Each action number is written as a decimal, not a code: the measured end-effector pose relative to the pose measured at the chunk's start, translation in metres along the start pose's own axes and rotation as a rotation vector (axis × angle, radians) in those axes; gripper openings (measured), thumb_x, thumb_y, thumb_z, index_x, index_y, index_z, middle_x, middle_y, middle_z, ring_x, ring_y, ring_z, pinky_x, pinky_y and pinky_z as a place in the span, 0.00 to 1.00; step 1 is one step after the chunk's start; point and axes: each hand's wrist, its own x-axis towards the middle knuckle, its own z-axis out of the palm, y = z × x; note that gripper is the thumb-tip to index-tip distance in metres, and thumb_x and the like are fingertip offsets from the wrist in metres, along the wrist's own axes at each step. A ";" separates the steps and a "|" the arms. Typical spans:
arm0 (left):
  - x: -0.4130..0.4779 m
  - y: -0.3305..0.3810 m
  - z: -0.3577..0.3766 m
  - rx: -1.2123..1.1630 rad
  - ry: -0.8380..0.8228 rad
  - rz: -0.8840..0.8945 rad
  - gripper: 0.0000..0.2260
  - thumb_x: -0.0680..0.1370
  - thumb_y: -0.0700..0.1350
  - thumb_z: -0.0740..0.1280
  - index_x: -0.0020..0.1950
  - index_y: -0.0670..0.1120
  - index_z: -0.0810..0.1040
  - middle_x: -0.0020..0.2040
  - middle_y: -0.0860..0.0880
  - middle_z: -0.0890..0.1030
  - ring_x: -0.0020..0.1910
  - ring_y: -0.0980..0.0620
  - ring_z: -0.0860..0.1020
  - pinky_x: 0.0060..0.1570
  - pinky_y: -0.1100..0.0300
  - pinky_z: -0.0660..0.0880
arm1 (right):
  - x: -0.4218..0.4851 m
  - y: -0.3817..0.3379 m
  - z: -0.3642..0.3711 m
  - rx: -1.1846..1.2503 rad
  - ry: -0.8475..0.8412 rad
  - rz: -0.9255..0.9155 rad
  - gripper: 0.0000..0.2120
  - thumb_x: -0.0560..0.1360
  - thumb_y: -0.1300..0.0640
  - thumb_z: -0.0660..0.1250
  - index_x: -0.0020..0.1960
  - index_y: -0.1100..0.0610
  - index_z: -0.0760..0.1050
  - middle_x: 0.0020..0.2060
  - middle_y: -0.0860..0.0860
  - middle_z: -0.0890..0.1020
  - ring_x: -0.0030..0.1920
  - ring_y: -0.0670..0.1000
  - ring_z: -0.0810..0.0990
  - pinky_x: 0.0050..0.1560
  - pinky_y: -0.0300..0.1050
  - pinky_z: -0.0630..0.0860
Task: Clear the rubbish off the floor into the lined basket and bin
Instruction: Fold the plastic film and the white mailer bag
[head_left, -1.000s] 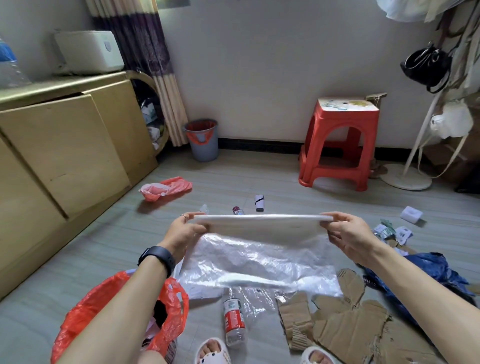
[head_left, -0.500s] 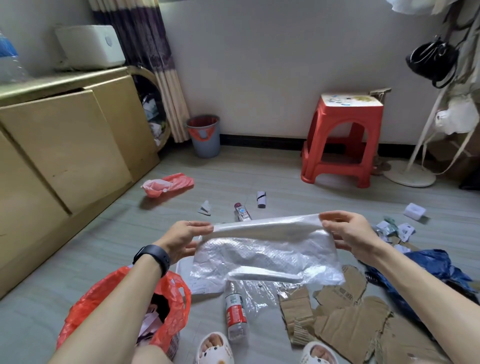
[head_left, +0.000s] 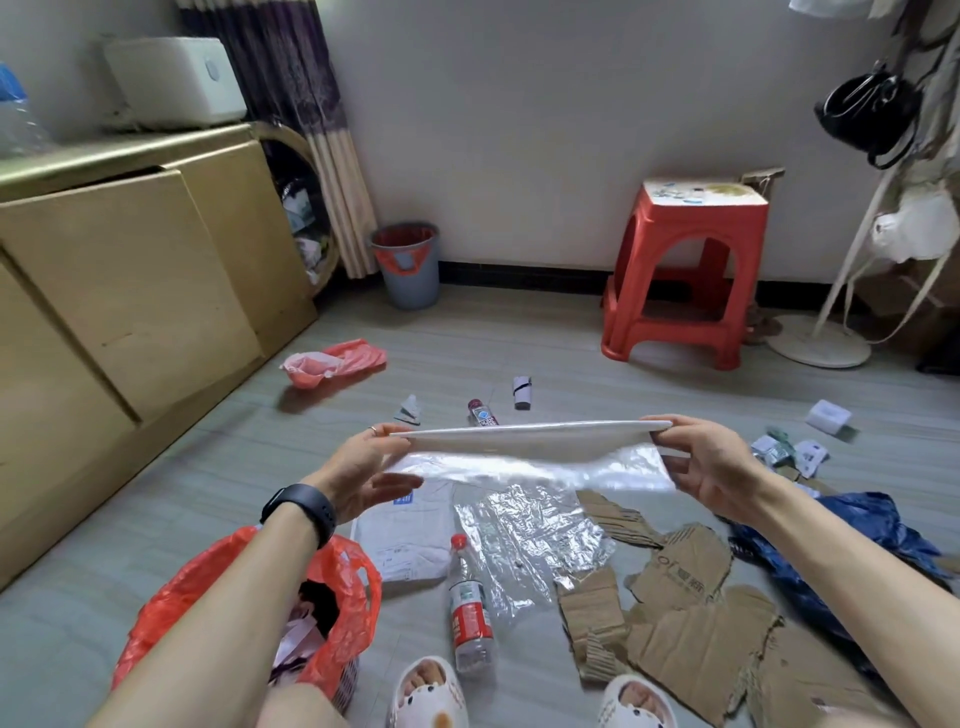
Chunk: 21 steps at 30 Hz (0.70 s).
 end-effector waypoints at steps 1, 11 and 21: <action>-0.001 0.001 -0.001 -0.020 -0.031 -0.020 0.07 0.78 0.42 0.66 0.56 0.46 0.78 0.50 0.44 0.80 0.35 0.46 0.84 0.29 0.61 0.79 | -0.001 -0.001 0.000 0.032 -0.015 0.011 0.12 0.78 0.63 0.59 0.57 0.62 0.79 0.42 0.56 0.84 0.33 0.53 0.81 0.30 0.42 0.79; 0.005 -0.001 -0.004 -0.072 0.064 0.030 0.22 0.72 0.27 0.70 0.60 0.46 0.73 0.41 0.40 0.85 0.33 0.45 0.84 0.29 0.61 0.79 | -0.001 0.000 0.006 0.015 0.103 -0.031 0.15 0.75 0.74 0.66 0.56 0.58 0.75 0.43 0.55 0.82 0.33 0.49 0.81 0.31 0.39 0.80; -0.001 -0.008 -0.017 0.163 -0.018 -0.015 0.12 0.81 0.42 0.57 0.54 0.53 0.78 0.48 0.44 0.85 0.35 0.46 0.83 0.32 0.55 0.79 | 0.002 0.002 0.016 -0.038 0.024 -0.002 0.08 0.77 0.68 0.61 0.51 0.64 0.79 0.46 0.62 0.83 0.38 0.61 0.84 0.36 0.46 0.83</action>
